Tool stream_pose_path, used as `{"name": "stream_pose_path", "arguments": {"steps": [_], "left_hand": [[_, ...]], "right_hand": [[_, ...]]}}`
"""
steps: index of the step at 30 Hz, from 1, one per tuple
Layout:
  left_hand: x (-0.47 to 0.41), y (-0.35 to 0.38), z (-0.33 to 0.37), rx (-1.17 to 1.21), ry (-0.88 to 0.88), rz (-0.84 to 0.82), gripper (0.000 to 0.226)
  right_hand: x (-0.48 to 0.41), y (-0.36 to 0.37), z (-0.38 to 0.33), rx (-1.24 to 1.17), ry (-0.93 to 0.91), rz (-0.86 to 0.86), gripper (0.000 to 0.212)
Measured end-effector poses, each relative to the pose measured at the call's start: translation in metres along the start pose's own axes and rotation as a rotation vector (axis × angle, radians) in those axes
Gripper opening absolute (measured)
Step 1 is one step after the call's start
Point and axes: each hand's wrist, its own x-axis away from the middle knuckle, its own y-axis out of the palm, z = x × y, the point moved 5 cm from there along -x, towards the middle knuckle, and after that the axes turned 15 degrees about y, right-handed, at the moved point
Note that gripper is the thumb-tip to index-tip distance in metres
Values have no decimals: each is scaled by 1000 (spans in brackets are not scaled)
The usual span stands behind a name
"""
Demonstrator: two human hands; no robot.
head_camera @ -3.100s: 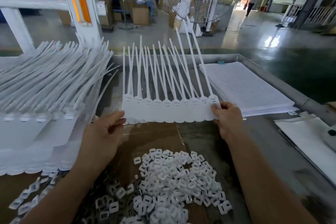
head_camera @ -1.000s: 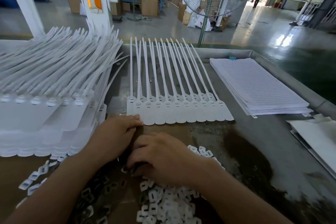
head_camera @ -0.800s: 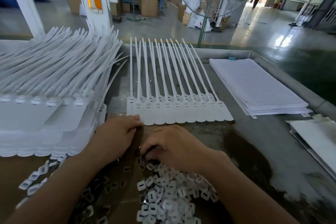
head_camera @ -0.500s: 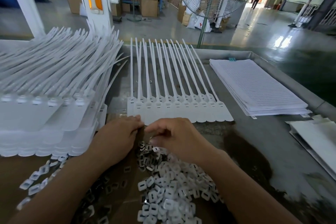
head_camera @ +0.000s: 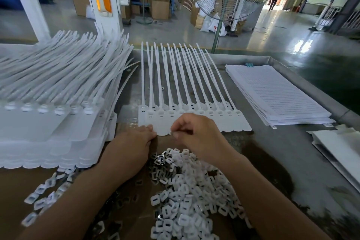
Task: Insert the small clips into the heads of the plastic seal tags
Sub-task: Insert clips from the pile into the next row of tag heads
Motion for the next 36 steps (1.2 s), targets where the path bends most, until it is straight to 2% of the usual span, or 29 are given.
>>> {"name": "stream_pose_path", "arguments": {"steps": [4, 9, 17, 21, 25, 30, 36], "left_hand": [[-1, 0, 1, -15, -20, -18, 42], [2, -3, 5, -34, -22, 1, 43], [4, -5, 6, -26, 4, 27, 42], [5, -6, 6, -28, 17, 37, 40], [5, -5, 5, -27, 25, 38, 41], [5, -4, 4, -24, 19, 38, 42], [4, -5, 5, -20, 33, 37, 41]], "right_hand": [[-16, -5, -15, 70, 23, 17, 21], [-54, 6, -29, 227, 50, 30, 8], [-100, 38, -19, 231, 190, 30, 40], [-107, 46, -13, 318, 186, 28, 21], [-112, 48, -11, 356, 178, 54, 24], [-114, 46, -10, 289, 235, 22, 18], [-110, 49, -15, 435, 188, 94, 22]]}}
